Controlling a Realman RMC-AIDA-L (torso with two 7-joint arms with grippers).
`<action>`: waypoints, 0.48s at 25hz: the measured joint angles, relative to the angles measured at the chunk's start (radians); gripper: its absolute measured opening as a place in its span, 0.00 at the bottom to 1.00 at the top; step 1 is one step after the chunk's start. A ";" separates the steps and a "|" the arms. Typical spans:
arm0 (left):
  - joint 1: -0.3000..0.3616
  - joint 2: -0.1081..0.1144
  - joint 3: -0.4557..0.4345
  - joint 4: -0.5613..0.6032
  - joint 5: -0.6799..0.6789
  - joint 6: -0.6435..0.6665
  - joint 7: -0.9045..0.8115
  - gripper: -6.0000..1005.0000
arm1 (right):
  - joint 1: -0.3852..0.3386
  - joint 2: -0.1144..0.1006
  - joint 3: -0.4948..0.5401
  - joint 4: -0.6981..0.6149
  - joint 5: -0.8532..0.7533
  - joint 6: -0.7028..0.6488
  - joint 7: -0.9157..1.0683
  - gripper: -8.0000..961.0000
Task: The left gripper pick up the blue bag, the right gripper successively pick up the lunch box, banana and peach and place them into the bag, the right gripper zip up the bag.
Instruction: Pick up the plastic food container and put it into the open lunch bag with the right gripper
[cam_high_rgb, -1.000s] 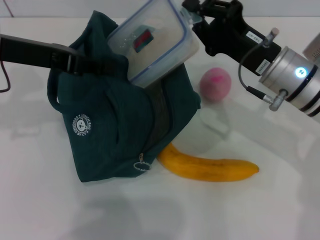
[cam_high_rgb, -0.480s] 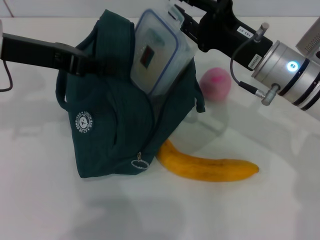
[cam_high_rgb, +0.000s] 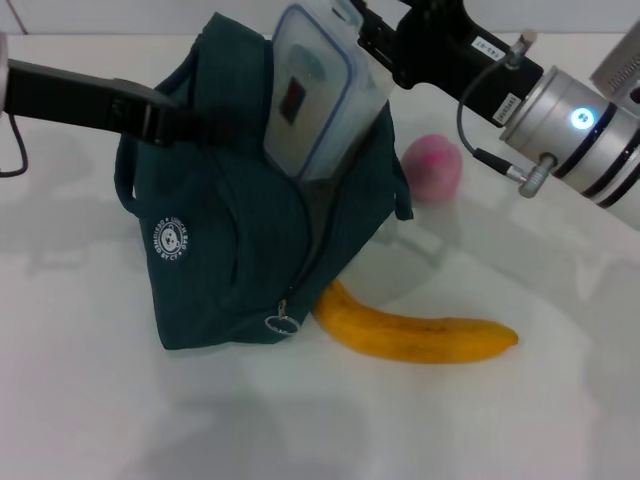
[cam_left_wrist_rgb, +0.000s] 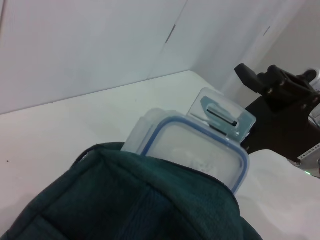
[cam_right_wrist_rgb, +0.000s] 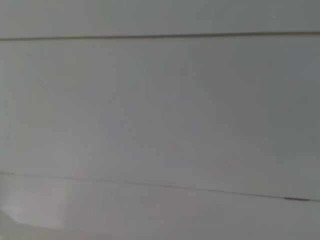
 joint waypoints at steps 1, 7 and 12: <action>0.000 0.000 0.000 0.000 0.000 0.000 0.000 0.05 | 0.005 0.000 -0.002 0.002 0.000 0.001 0.000 0.43; -0.005 0.000 0.001 0.000 0.000 -0.002 0.000 0.05 | 0.022 0.000 0.000 0.018 -0.031 0.016 0.000 0.43; -0.007 -0.001 0.000 0.000 0.000 -0.002 0.001 0.05 | 0.017 0.000 0.003 0.025 -0.040 0.022 0.004 0.47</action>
